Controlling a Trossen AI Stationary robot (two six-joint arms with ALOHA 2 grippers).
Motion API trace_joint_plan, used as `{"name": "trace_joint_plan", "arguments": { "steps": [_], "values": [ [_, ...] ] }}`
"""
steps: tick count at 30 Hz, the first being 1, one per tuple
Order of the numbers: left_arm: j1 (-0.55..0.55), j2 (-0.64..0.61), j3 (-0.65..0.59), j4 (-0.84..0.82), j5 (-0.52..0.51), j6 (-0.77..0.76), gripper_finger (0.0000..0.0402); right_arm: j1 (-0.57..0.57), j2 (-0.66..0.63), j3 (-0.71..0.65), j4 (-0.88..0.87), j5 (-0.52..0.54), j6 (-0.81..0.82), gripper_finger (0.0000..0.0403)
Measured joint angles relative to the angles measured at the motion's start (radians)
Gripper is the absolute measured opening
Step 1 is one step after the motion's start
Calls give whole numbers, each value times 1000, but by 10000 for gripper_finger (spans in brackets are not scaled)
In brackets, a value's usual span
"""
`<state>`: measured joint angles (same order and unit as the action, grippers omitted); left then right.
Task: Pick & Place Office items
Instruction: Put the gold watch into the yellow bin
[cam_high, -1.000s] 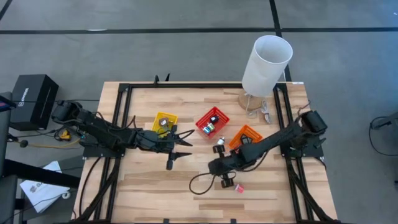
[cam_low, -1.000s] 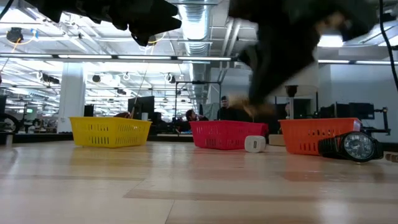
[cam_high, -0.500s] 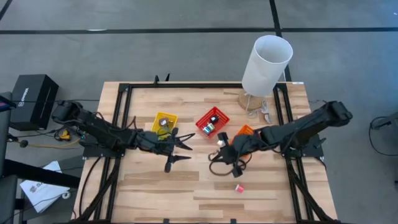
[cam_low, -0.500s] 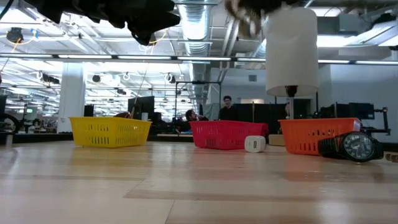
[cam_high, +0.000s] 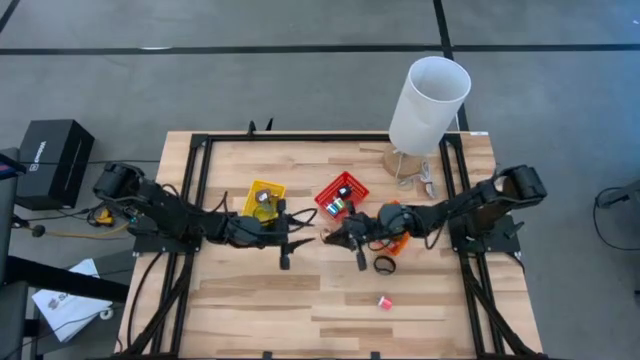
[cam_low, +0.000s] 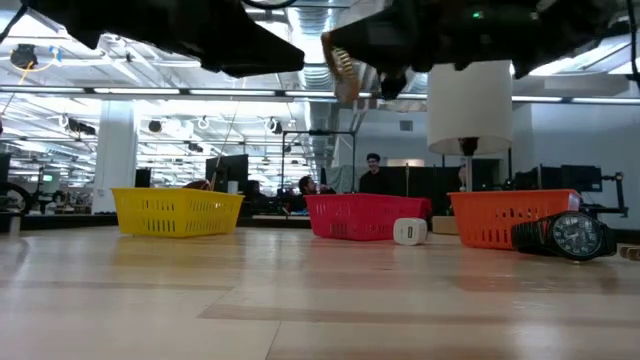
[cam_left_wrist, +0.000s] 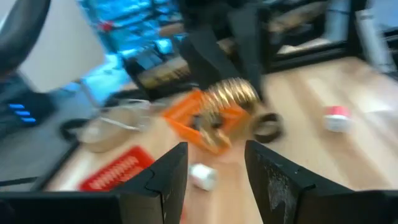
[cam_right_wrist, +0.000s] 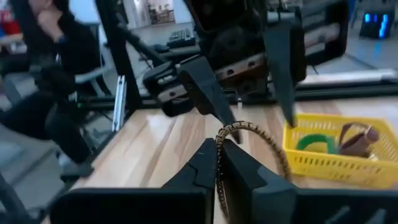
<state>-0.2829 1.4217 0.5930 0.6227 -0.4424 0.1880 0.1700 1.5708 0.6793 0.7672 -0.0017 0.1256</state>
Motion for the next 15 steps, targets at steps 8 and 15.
{"name": "trace_joint_plan", "arguments": {
  "steps": [8, 15],
  "values": [
    [0, 14, -3, 79, -39, 18, 153, -36, 98, 80, 27, -30, 163, 8],
    [0, 12, 0, 99, -40, 17, 149, -37, 106, 108, 21, -35, 164, 8]
  ]
}}
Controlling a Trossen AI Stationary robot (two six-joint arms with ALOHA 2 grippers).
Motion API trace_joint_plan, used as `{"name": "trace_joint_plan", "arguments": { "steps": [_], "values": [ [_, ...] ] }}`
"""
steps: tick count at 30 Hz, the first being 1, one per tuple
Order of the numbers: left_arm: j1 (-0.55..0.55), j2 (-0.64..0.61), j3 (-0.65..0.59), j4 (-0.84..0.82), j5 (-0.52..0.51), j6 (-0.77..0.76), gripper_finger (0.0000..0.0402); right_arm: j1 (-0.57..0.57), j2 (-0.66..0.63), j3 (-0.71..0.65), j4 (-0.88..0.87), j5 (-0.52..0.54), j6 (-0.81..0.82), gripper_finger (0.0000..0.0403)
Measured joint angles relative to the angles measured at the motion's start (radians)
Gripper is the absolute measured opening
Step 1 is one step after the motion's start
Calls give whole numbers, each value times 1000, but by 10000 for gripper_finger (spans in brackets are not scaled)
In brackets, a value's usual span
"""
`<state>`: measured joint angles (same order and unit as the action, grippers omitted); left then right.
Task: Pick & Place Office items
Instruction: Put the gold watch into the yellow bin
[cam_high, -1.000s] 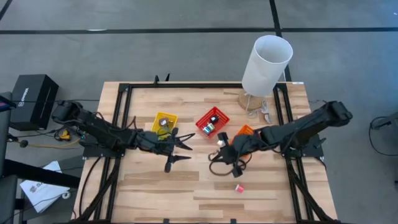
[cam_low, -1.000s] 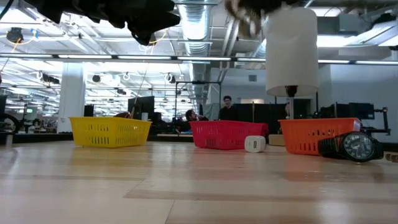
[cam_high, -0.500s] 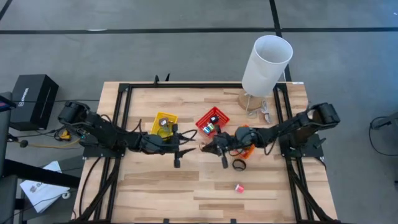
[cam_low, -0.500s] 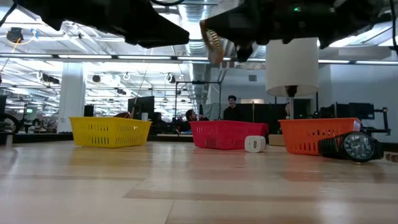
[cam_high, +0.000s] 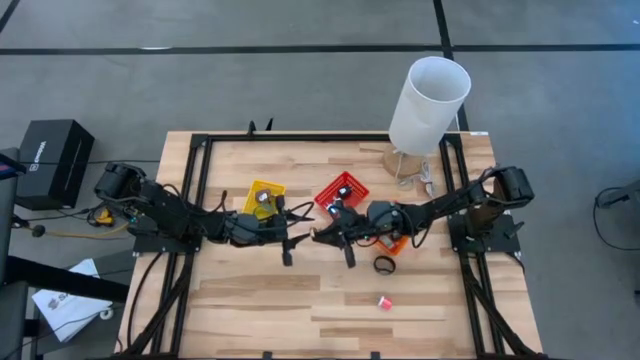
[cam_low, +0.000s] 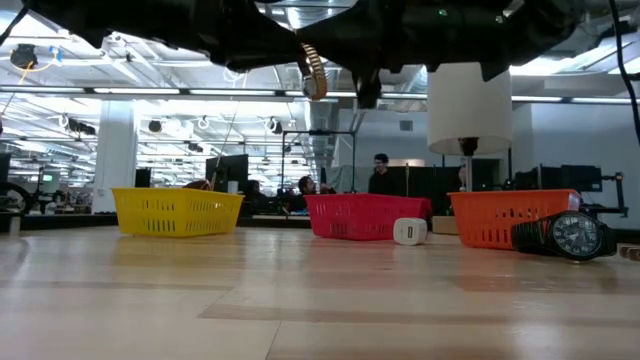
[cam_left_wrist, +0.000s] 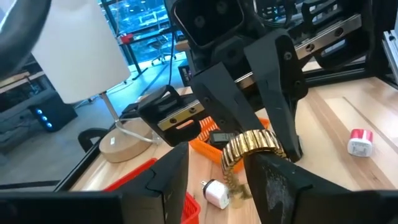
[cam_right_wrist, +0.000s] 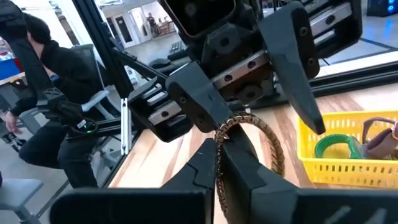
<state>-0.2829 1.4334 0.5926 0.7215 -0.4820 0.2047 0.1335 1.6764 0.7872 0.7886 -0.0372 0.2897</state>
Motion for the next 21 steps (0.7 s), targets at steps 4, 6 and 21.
{"name": "trace_joint_plan", "arguments": {
  "steps": [4, 6, 21],
  "values": [
    [0, 0, 1, 2, 4, -1, 127, 8, 0, 11, 4, 8, 0, 8],
    [0, 0, 1, 0, 5, -1, 107, 8, 0, 11, 4, 9, 0, 8],
    [0, 0, 1, -9, 7, -1, 15, -1, -1, 11, -125, 11, 0, 80]
  ]
}}
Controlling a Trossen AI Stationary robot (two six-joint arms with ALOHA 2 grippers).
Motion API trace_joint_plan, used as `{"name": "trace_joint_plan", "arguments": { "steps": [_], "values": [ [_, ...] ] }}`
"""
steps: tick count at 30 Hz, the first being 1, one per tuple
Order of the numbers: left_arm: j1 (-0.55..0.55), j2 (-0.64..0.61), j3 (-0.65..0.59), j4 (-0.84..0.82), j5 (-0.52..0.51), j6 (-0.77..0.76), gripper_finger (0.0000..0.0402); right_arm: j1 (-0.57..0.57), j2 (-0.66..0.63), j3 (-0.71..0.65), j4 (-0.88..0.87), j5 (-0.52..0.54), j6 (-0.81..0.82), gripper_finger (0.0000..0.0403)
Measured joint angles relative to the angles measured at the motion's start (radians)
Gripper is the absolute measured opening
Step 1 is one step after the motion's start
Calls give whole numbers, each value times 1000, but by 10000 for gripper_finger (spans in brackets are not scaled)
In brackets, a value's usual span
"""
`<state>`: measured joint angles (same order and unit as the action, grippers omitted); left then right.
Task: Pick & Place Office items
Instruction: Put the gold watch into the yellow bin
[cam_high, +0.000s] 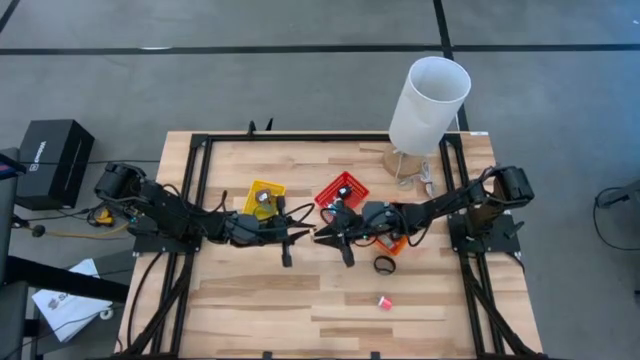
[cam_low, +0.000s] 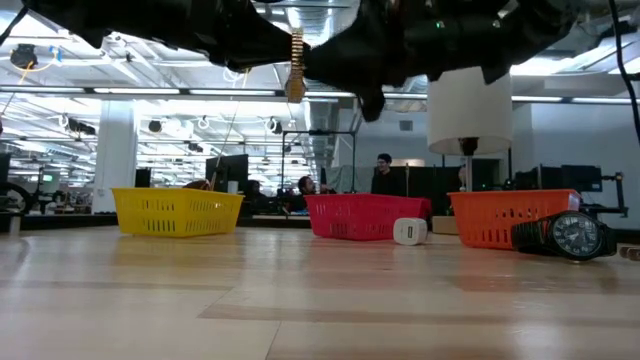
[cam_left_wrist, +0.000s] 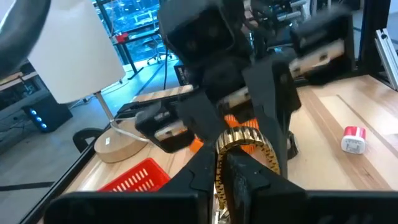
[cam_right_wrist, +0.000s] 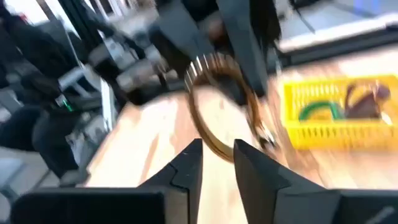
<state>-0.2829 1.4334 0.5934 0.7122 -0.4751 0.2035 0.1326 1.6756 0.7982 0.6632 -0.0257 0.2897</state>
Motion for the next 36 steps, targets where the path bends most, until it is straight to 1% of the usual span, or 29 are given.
{"name": "trace_joint_plan", "arguments": {
  "steps": [4, 5, 7, 10, 12, 14, 15, 19, 21, 23, 25, 27, 30, 36],
  "values": [
    [0, 0, 0, -64, -7, 0, 11, -8, -21, 0, -126, 0, 0, 98],
    [0, 0, 0, -83, -23, 1, 9, -11, -29, 0, -166, 0, 0, 101],
    [0, 0, 0, -123, -83, -1, 8, -19, -40, -1, -220, 0, 0, 104],
    [3, 0, 0, -191, -209, -5, 14, -26, -42, -1, -272, 0, 0, 107],
    [4, -23, 0, -273, -268, -28, 17, -26, -42, -1, -292, 0, 0, 107],
    [21, -57, 1, -379, -293, -90, 16, -25, -40, 0, -316, 0, 0, 107],
    [30, -83, 1, -463, -299, -139, 14, -25, -39, 0, -331, -1, 0, 107],
    [101, -196, 1, -772, -302, -398, 9, -26, -38, -1, -326, 0, 0, 107],
    [138, -247, 0, -915, -286, -532, 12, -26, -38, -1, -330, 0, 0, 107],
    [176, -291, 0, -1040, -217, -654, 18, -25, -38, -1, -326, 0, 0, 107],
    [207, -313, 0, -1120, -164, -741, 23, -25, -38, -1, -327, -1, 0, 107],
    [226, -318, 0, -1151, -165, -763, 25, -25, -38, -1, -323, -1, 0, 107],
    [232, -315, -11, -1135, -162, -766, 23, -25, -38, -1, -322, 0, 0, 107],
    [231, -307, -56, -1134, -1, -766, 17, -25, -38, -1, -317, -1, 0, 107]
  ]
}}
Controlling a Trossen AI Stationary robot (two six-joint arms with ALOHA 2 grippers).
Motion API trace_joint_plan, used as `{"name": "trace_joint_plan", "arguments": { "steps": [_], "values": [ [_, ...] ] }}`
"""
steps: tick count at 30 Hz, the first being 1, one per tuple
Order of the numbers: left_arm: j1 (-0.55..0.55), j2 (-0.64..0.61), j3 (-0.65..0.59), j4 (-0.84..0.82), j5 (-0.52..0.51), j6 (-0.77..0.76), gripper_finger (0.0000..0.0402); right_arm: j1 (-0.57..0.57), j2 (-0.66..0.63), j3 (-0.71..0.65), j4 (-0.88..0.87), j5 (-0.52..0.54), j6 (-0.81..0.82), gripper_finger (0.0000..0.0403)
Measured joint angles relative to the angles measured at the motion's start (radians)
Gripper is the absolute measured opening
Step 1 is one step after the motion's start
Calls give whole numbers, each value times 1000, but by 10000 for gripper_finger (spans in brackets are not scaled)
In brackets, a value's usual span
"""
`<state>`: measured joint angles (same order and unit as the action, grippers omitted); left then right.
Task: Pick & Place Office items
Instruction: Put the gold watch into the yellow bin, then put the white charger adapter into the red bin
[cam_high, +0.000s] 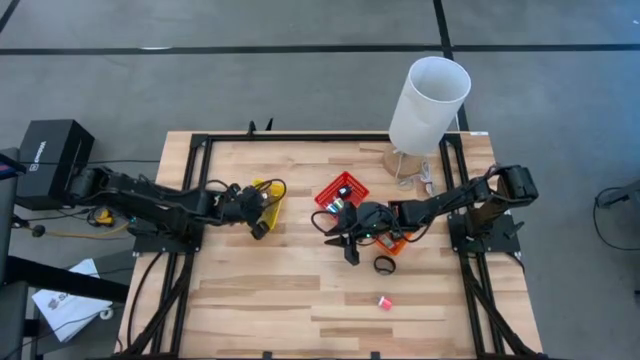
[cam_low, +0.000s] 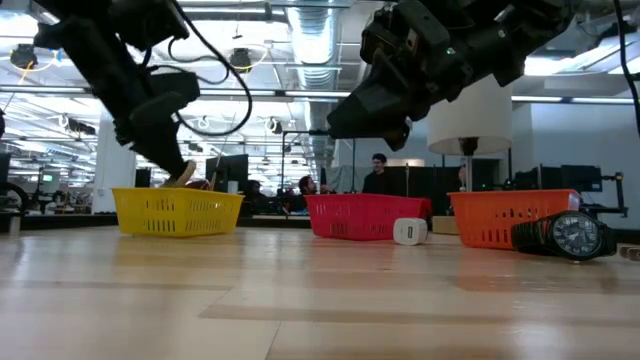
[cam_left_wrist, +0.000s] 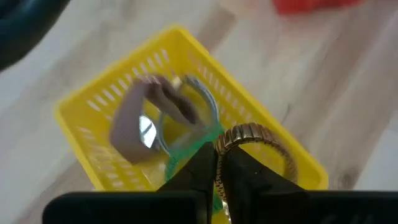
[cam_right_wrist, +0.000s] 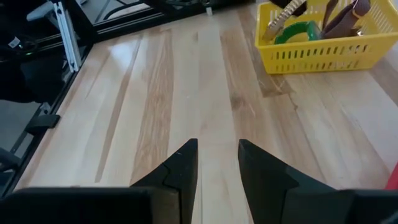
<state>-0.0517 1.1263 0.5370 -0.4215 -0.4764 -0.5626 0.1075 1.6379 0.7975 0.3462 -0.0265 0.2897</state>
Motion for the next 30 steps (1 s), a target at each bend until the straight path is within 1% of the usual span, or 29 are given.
{"name": "trace_joint_plan", "arguments": {
  "steps": [2, 5, 13, 17, 25, 27, 30],
  "values": [
    [0, 0, -8, -3, 11, 0, 21, 0, 0, 0, -1, 0, 0, 107],
    [0, 0, -9, 2, -15, -1, 34, 1, 0, 0, -2, 0, 0, 107],
    [0, 0, -9, 12, -29, -3, 85, 1, 0, 0, -2, 0, 0, 107],
    [0, 0, -9, 19, -29, -3, 102, -7, 0, 0, -2, 0, 0, 107],
    [0, 0, -9, 33, -29, -3, 110, -20, 0, 0, -6, 0, 0, 111],
    [0, 0, -9, 37, -29, -4, 110, -13, 0, 0, -14, -1, 0, 119],
    [0, 0, -9, 39, -28, -4, 108, -1, 0, 0, -38, -2, 0, 143]
  ]
}}
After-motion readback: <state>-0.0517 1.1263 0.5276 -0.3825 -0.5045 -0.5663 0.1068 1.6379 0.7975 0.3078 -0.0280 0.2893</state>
